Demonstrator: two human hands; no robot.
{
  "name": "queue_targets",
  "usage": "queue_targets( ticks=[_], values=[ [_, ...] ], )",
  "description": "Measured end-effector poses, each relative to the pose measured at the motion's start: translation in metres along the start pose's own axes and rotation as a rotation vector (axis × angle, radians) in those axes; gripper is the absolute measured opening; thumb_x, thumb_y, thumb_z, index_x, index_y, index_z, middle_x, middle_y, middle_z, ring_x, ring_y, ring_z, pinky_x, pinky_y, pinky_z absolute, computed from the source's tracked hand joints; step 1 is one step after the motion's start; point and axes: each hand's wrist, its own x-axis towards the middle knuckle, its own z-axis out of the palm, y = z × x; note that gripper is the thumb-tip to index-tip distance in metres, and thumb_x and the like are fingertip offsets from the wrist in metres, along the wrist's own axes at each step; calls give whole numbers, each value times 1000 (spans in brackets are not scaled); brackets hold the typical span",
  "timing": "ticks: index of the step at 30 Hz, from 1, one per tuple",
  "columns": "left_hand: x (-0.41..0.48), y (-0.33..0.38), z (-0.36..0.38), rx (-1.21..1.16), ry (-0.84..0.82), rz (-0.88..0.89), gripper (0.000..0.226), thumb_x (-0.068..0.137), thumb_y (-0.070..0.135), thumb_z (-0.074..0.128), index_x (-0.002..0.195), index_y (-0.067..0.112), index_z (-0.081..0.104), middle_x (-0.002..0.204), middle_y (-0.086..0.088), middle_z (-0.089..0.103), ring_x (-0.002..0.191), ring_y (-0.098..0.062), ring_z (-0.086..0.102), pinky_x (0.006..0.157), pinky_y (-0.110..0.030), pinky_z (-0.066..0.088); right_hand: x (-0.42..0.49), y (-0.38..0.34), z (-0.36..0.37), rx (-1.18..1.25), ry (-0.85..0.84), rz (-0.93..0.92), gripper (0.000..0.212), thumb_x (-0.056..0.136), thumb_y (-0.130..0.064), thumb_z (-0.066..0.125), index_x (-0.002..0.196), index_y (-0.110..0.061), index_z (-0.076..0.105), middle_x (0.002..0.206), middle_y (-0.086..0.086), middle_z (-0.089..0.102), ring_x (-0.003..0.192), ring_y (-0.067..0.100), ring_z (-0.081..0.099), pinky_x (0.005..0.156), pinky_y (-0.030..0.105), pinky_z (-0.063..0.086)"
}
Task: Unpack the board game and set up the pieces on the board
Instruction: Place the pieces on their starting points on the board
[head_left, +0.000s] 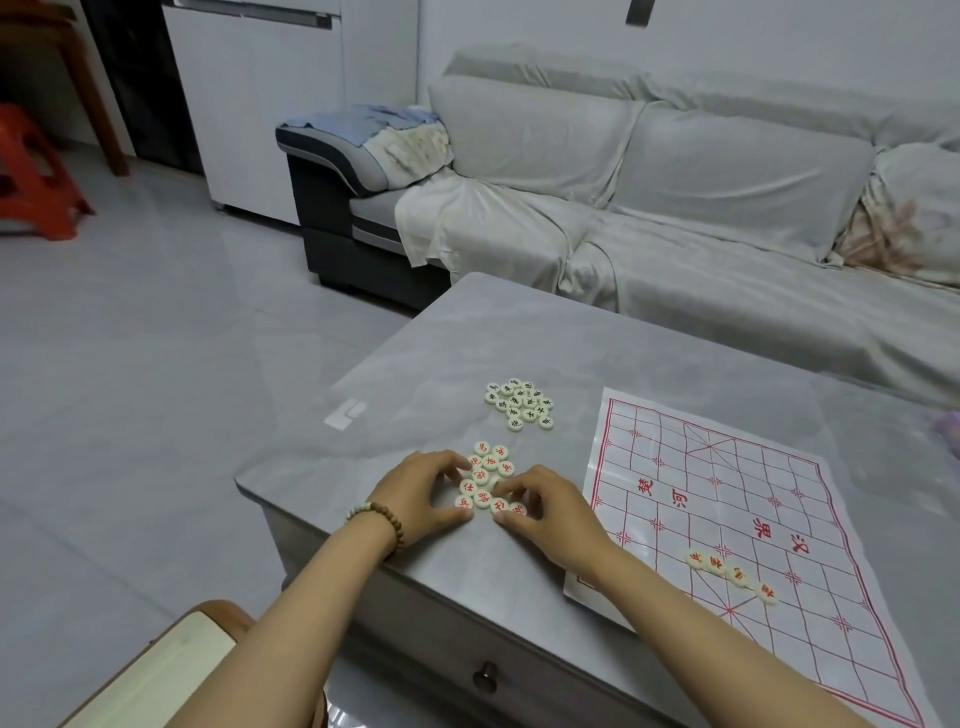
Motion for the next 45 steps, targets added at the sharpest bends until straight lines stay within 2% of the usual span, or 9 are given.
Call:
queue_targets(
  ticks=[8,13,16,21,25,28,31,40,45],
  values=[
    [-2,-5,8,-29,-19,-8,44,81,37,65,124,39,53,121,14,56,101,-2,49,90,-18,41,0,3,-5,-21,-33,-12,22,84,-33,69,106,-30,69,97,-9,59,80,6,52,71,18,43],
    [-1,-3,9,-23,-7,-31,42,81,38,64,121,40,53,119,14,56,99,-2,49,89,-21,44,-1,4,-9,-4,-12,-47,32,82,-31,70,111,-37,57,95,-13,55,76,6,52,70,22,47],
    [-2,-1,10,-1,16,-19,42,82,38,64,122,37,53,117,13,57,96,-2,48,88,-21,44,2,4,-8,-87,-70,-109,43,85,-35,67,125,-43,52,93,-18,47,73,4,48,67,19,41],
    [-3,1,11,0,45,-14,38,82,40,65,119,38,55,113,15,58,92,-1,47,85,-20,44,8,6,-3,-183,-89,-109,49,89,-42,59,136,-36,45,103,-13,45,82,6,45,71,18,34],
    [-3,4,13,-18,65,-35,36,81,40,66,116,40,55,108,16,57,88,2,47,80,-17,40,4,7,-5,-112,-47,-111,46,84,-40,66,126,-33,50,103,-15,47,76,-2,45,67,14,37],
    [-3,6,11,-44,84,-37,29,82,35,67,110,38,59,100,20,59,80,4,48,75,-16,41,1,10,-5,-76,-18,-89,34,81,-37,70,111,-29,58,102,-12,53,83,3,49,74,20,45],
    [-3,8,9,-88,96,-41,25,81,30,70,104,34,63,95,18,63,70,4,50,71,-15,43,-1,11,-6,-49,-21,-87,24,81,-33,71,104,-28,64,97,-11,57,82,3,50,72,16,43],
    [-5,17,0,-184,147,-63,29,76,24,76,101,33,64,87,18,65,74,-7,57,69,-16,48,1,11,-6,30,14,-20,24,79,-34,73,101,-25,67,95,-8,60,80,6,49,68,20,41],
    [-7,22,0,-150,100,-66,33,76,25,76,105,31,63,93,15,66,76,-4,56,69,-14,48,1,6,-4,24,2,-26,33,77,-42,74,106,-28,67,99,-8,58,84,8,51,69,22,43]
  ],
)
